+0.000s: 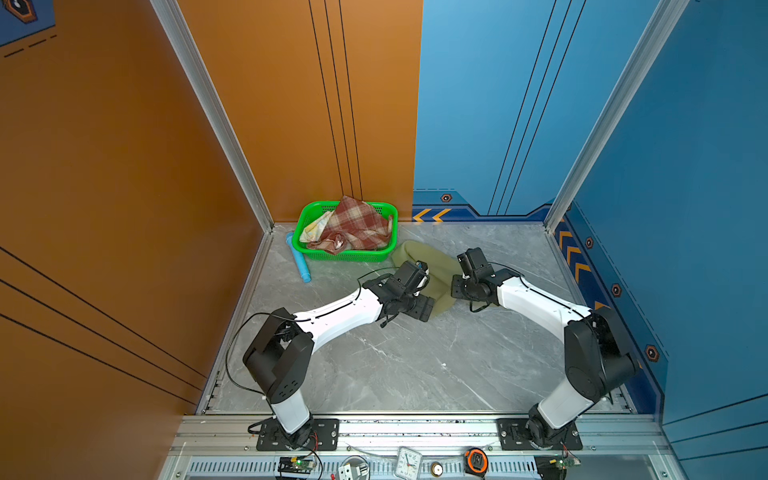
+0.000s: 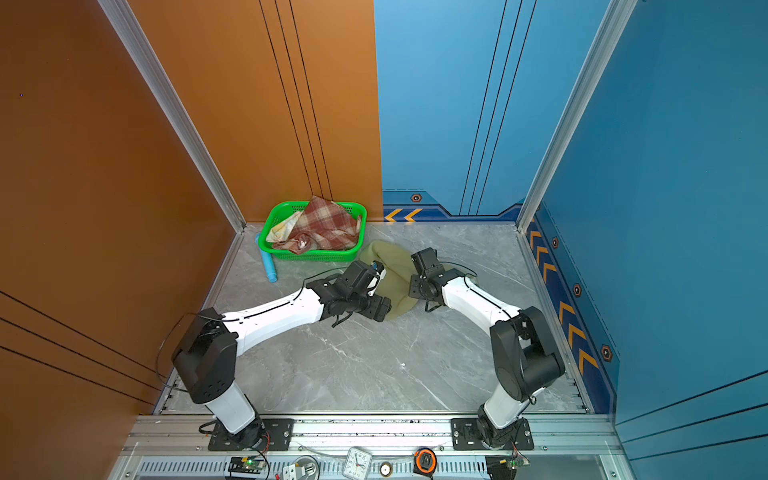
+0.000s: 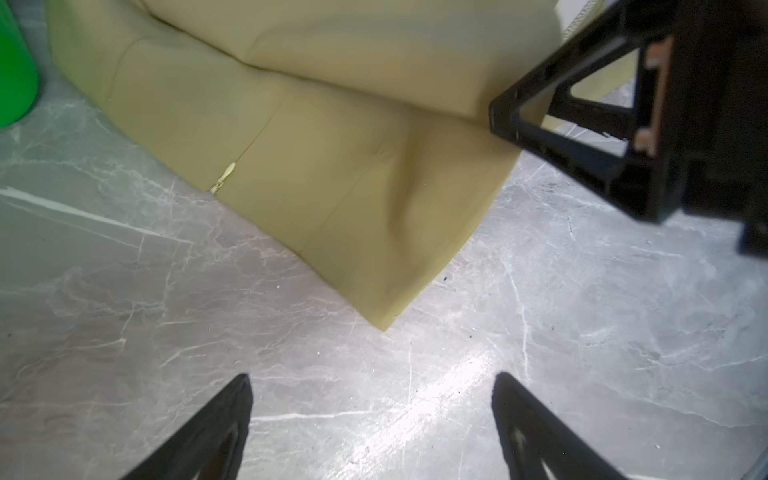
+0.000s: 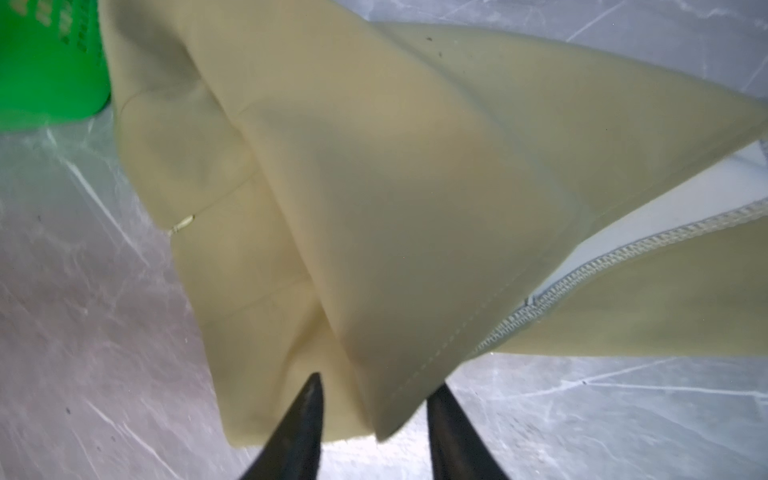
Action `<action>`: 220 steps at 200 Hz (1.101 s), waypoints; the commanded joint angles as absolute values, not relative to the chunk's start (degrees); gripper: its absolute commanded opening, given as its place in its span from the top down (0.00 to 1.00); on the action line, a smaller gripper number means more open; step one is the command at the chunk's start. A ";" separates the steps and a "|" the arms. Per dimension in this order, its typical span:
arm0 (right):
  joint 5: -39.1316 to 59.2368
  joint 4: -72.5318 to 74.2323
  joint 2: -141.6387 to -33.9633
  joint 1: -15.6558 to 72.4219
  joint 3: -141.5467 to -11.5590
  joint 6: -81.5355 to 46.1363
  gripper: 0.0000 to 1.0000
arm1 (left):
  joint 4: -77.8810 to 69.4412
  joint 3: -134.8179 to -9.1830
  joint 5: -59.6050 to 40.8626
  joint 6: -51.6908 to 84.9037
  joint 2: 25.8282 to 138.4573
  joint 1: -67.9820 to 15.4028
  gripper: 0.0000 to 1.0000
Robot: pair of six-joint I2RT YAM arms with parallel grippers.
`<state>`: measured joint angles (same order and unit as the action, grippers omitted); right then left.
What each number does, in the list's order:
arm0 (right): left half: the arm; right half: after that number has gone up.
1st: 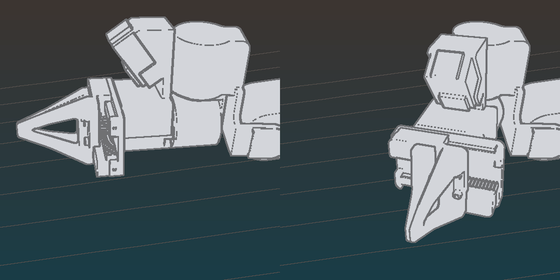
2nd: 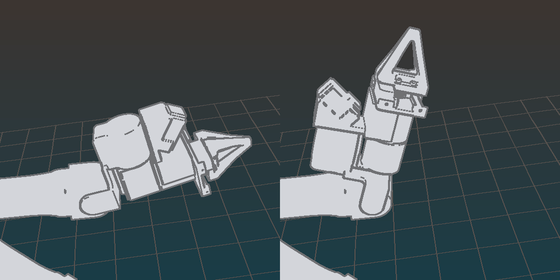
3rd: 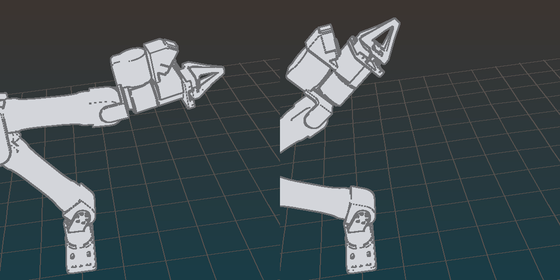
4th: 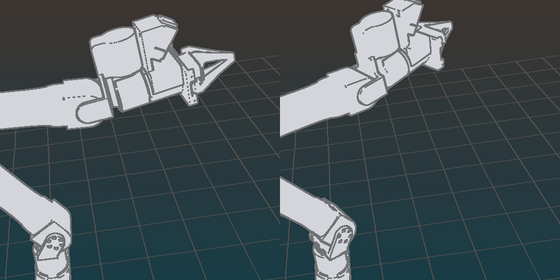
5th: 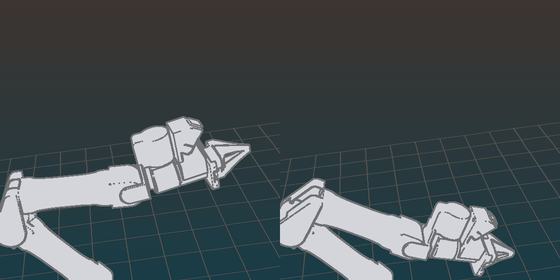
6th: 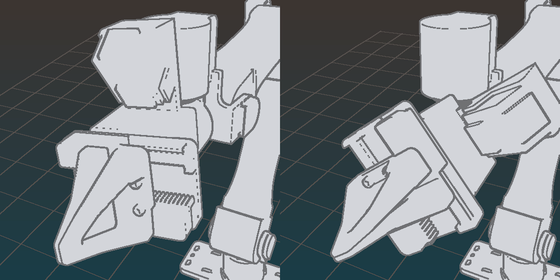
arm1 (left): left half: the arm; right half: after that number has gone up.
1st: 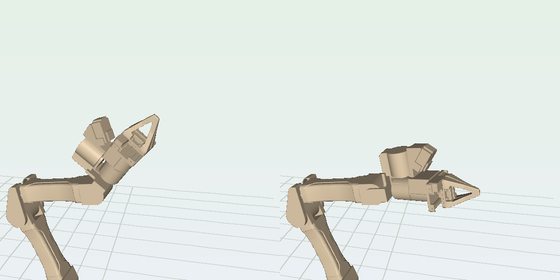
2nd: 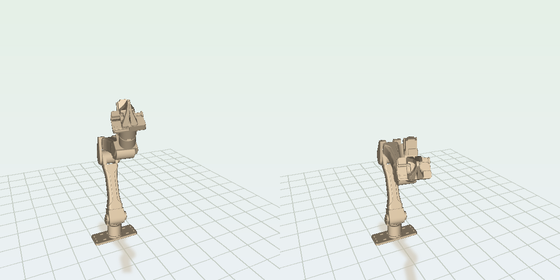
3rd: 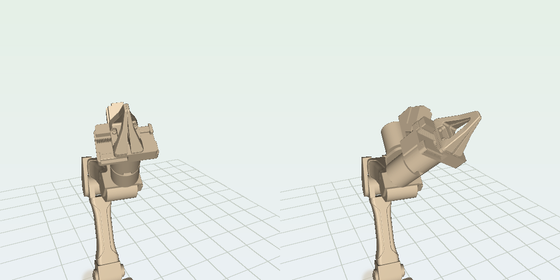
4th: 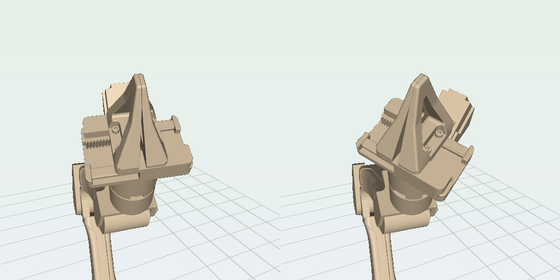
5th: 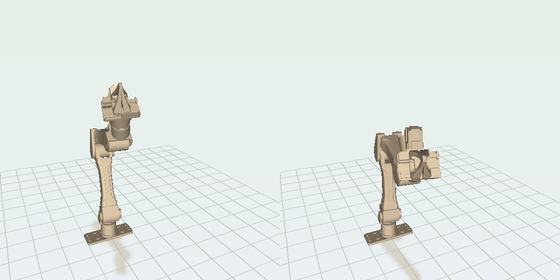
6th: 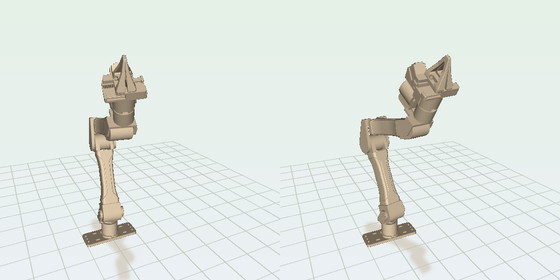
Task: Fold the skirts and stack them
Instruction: 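Lower the skirt onto the table and grasp its hem with the right gripper, then pull the skirt hem away from the left gripper with the right gripper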
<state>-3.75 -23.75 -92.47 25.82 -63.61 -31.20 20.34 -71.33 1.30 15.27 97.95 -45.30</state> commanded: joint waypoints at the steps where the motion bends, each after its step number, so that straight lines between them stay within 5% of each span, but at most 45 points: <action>1: -5.69 -25.45 -90.11 24.41 -62.35 -32.03 0.45 | 18.10 -70.67 2.84 11.51 99.55 -47.07 0.09; 92: -0.08 -22.35 -97.07 21.27 -65.07 -33.16 0.39 | 16.41 -72.37 3.94 6.22 110.27 -50.05 0.12; 120: 0.49 -20.63 -100.32 21.18 -66.23 -34.22 0.42 | 15.92 -73.99 4.91 6.59 113.07 -50.08 0.48; 143: -0.26 -19.71 -103.10 21.18 -68.24 -34.22 0.56 | 16.21 -75.32 5.17 6.68 114.94 -49.91 1.00; 174: -1.79 -18.57 -103.75 20.16 -70.07 -34.13 0.84 | 16.49 -74.30 4.95 6.50 113.82 -49.69 1.00; 220: -2.70 -18.82 -102.51 18.32 -71.94 -32.27 0.89 | 16.78 -69.92 4.11 6.85 110.96 -49.89 1.00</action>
<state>-0.93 -19.68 -103.85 19.35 -69.73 -33.71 15.40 -72.69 4.12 6.87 113.40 -49.56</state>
